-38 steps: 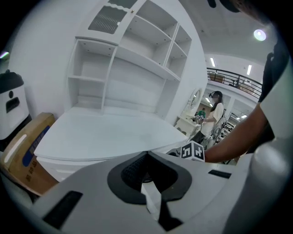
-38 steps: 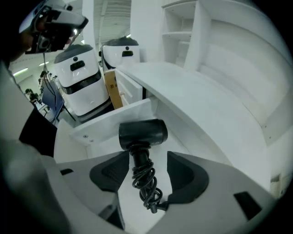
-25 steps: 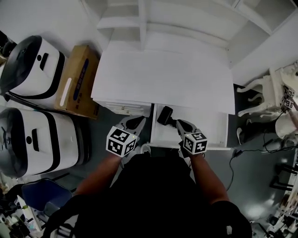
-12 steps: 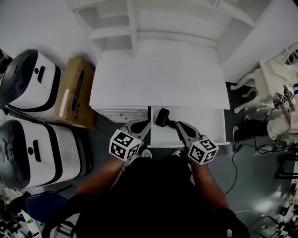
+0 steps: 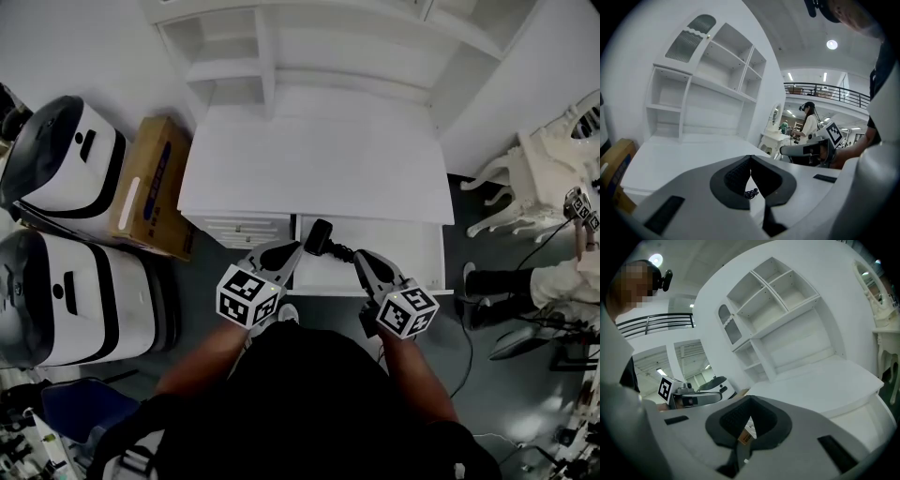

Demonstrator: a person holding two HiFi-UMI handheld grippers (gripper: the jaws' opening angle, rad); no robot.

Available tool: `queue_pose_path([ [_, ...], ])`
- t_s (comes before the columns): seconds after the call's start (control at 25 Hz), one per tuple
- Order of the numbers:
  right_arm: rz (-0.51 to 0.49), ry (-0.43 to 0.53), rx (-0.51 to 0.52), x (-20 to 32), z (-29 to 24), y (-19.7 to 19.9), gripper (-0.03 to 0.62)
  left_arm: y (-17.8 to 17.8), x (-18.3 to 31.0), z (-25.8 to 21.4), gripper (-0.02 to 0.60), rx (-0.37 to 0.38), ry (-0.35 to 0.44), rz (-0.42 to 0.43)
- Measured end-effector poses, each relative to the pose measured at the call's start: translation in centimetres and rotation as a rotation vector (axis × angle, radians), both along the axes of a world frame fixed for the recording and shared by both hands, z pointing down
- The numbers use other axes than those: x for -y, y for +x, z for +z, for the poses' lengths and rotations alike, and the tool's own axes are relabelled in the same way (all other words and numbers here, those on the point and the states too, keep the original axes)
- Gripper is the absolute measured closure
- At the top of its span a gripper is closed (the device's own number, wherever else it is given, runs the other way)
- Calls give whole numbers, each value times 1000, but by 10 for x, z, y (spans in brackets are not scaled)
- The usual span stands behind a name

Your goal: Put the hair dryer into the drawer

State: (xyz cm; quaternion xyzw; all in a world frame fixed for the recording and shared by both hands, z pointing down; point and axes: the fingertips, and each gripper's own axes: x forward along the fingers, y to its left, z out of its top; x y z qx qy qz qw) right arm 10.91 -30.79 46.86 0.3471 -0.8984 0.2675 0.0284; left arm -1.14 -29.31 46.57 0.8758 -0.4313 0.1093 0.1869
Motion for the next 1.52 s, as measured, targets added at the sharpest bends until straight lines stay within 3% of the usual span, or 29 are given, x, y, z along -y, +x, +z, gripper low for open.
queue_pose_path([
  [0.4,-62,2,-20,-41,-2,32,568,46,-39,-5,572,-10,11,-25],
  [0.96,-83,-10,-28,-85,7,53,569,65,-80,-1,572,4,-8,-58],
  [1.52,-113,10,-42,-97,5,58,569,80,-92,-7,572,19,3,-47],
])
